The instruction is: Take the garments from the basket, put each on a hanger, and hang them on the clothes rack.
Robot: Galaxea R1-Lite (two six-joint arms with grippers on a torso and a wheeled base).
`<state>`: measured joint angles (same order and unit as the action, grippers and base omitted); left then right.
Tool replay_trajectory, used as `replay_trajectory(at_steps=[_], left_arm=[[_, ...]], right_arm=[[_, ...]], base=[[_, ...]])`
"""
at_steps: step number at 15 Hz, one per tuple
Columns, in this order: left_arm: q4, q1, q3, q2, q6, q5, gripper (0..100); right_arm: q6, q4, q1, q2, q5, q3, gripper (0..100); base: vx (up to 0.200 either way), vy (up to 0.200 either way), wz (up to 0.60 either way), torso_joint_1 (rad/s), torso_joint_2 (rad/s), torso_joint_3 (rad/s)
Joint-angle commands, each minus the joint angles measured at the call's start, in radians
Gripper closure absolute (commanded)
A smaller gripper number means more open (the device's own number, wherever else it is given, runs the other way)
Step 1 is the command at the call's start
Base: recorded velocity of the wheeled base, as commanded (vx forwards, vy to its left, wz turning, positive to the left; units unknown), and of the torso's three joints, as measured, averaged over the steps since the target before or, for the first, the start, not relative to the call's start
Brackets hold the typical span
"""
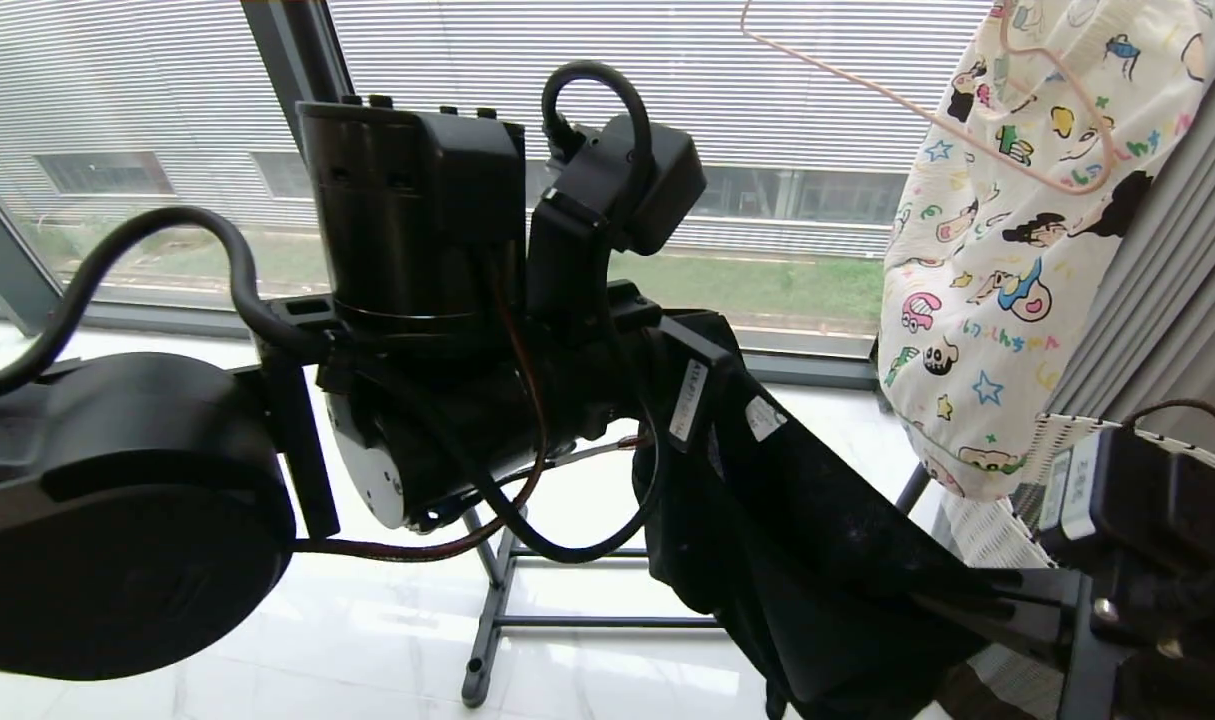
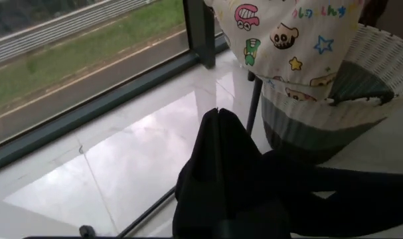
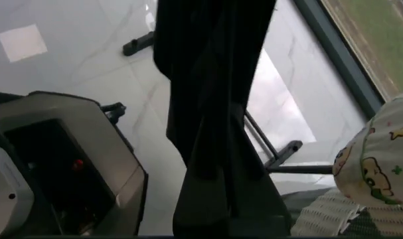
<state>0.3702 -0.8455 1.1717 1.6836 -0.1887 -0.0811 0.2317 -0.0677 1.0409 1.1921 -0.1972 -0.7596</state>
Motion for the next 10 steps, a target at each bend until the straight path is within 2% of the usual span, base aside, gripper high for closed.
replay_trajectory(at_steps=[1, 3, 4, 5, 6, 8, 10], left_arm=[[-0.001, -0.001, -0.021, 0.028, 0.049, -0.023, 100], [-0.004, -0.064, -0.162, -0.045, 0.242, -0.077, 100], [-0.004, -0.083, -0.191, -0.058, 0.273, -0.092, 100], [-0.005, -0.147, -0.316, -0.099, 0.324, -0.157, 100], [-0.007, -0.202, -0.412, -0.134, 0.324, -0.164, 100], [-0.011, -0.299, -0.53, -0.173, 0.321, -0.183, 100], [-0.011, -0.294, -0.552, -0.174, 0.321, -0.241, 100]], right_arm=[[-0.002, 0.011, -0.01, -0.032, -0.002, 0.009, 100], [0.0, 0.086, -0.114, 0.053, -0.001, -0.112, 100], [0.0, 0.106, -0.127, 0.073, -0.001, -0.139, 100], [0.0, 0.141, -0.154, 0.159, -0.001, -0.267, 100], [0.001, 0.141, -0.157, 0.201, -0.001, -0.342, 100], [0.003, 0.141, -0.157, 0.236, -0.001, -0.4, 100], [0.003, 0.135, -0.157, 0.233, -0.001, -0.397, 100]], base=[[0.0, 0.0, 0.0, 0.0, 0.0, 0.0], [0.0, 0.0, 0.0, 0.0, 0.0, 0.0], [0.0, 0.0, 0.0, 0.0, 0.0, 0.0], [0.0, 0.0, 0.0, 0.0, 0.0, 0.0], [0.0, 0.0, 0.0, 0.0, 0.0, 0.0], [0.0, 0.0, 0.0, 0.0, 0.0, 0.0], [0.0, 0.0, 0.0, 0.0, 0.0, 0.0]])
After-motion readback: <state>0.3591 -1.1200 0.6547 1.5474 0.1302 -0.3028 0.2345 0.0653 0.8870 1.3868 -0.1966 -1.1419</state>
